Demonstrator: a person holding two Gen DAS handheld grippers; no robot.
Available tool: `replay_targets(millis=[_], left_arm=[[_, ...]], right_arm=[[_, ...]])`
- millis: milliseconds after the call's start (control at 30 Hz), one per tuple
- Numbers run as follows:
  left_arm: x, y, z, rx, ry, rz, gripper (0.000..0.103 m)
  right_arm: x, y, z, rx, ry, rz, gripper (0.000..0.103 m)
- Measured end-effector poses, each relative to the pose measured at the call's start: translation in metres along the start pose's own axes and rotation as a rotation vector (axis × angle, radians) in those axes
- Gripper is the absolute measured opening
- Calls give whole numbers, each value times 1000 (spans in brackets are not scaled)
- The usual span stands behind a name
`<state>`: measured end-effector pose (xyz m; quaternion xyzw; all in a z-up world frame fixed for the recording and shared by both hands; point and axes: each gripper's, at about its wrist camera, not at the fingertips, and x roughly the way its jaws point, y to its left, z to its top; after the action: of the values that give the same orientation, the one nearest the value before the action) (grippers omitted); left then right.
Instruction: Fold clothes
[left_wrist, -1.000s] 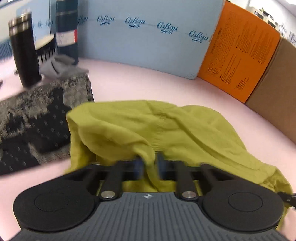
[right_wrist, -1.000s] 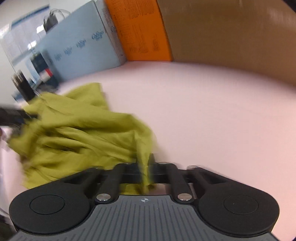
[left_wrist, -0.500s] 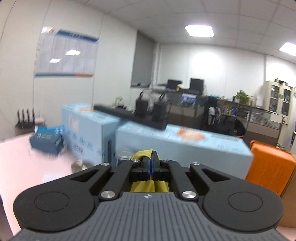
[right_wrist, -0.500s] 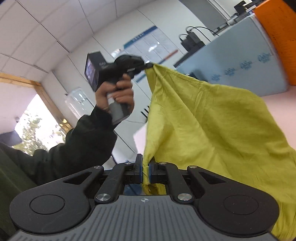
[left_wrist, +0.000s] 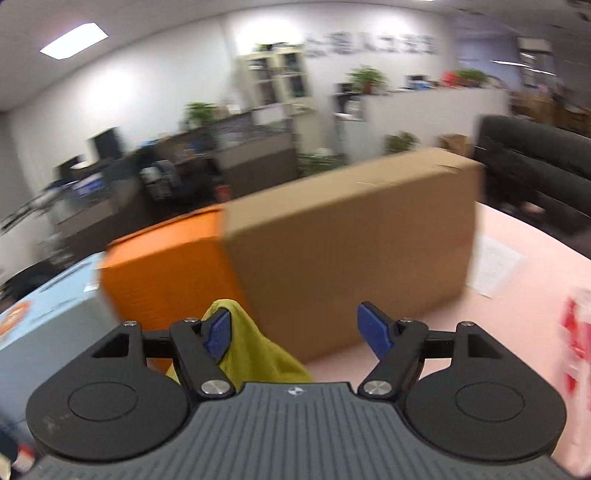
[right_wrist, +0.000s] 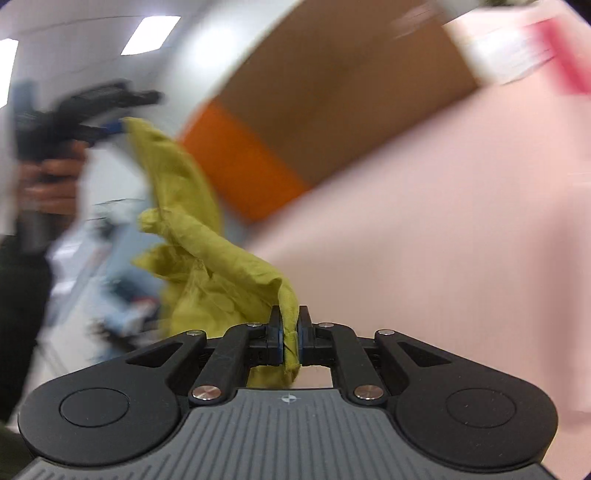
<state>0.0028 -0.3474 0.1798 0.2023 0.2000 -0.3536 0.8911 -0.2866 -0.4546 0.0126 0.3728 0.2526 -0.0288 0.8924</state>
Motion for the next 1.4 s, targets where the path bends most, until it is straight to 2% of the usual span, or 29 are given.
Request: replay_targets(millis=[67, 100, 133, 200, 267, 333, 400, 500, 600, 700, 767, 833, 900, 967, 1000, 1033, 1067, 1100, 1133, 1167, 1233, 1267, 1300, 1367, 1400], left_arm=[[-4, -13, -3, 22, -45, -45, 72], [-8, -16, -5, 30, -74, -57, 75], [-14, -13, -10, 29, -102, -60, 84], [-24, 6, -20, 13, -136, -68, 84], [-25, 34, -30, -16, -104, -62, 84], [-26, 58, -46, -33, -60, 0, 84], [-30, 77, -77, -2, -24, 57, 84], [-47, 98, -149, 32, 70, 59, 84], [-68, 109, -235, -50, 206, 75, 84], [-82, 107, -303, -157, 335, 140, 84], [-85, 104, -328, -221, 375, 201, 84], [-91, 105, -341, -321, 390, 247, 84], [-100, 109, -350, -415, 395, 285, 84], [-108, 112, -355, -466, 404, 320, 84], [-111, 114, -358, -478, 412, 336, 84], [-115, 117, -361, -490, 419, 353, 84], [-119, 119, -364, -502, 426, 370, 84], [-125, 121, -366, -508, 423, 379, 84], [-131, 123, -368, -515, 420, 389, 84], [-134, 124, -369, -519, 414, 394, 84], [-138, 126, -368, -530, 408, 402, 84], [-139, 127, -369, -538, 406, 400, 84], [-139, 127, -368, -543, 403, 396, 84], [-135, 126, -366, -546, 399, 382, 84], [-131, 123, -364, -541, 399, 364, 84]], right_arm=[[-23, -14, -8, 19, -53, -110, 20], [-31, -18, -11, 19, -72, -148, 31], [-35, -18, -14, 10, -86, -169, 40], [-42, -18, -18, -25, -100, -184, 49], [-41, -17, -21, -65, -88, -175, 53], [-21, 0, -19, -121, -53, -153, 54], [-4, 8, -13, -185, -6, -113, 60], [19, 31, -7, -310, 47, -74, 66], [34, 51, -7, -428, 103, -34, 70], [60, 81, -22, -573, 183, 27, 70], [80, 102, -36, -654, 245, 106, 70], [101, 125, -49, -725, 292, 201, 70], [127, 150, -65, -805, 334, 256, 70], [157, 168, -82, -920, 350, 202, 69], [172, 173, -90, -989, 351, 156, 63], [182, 173, -94, -1036, 353, 121, 42], [190, 170, -90, -1011, 368, 96, 22], [197, 167, -84, -971, 386, 78, 8], [200, 161, -66, -814, 428, 113, 5], [199, 154, -45, -628, 467, 189, 5], [188, 138, -6, -292, 448, 401, 5], [181, 126, 10, -162, 413, 456, 5], [177, 113, 25, -82, 360, 433, 5], [172, 83, 46, -32, 261, 262, 10], [170, 69, 51, -38, 246, 178, 23]])
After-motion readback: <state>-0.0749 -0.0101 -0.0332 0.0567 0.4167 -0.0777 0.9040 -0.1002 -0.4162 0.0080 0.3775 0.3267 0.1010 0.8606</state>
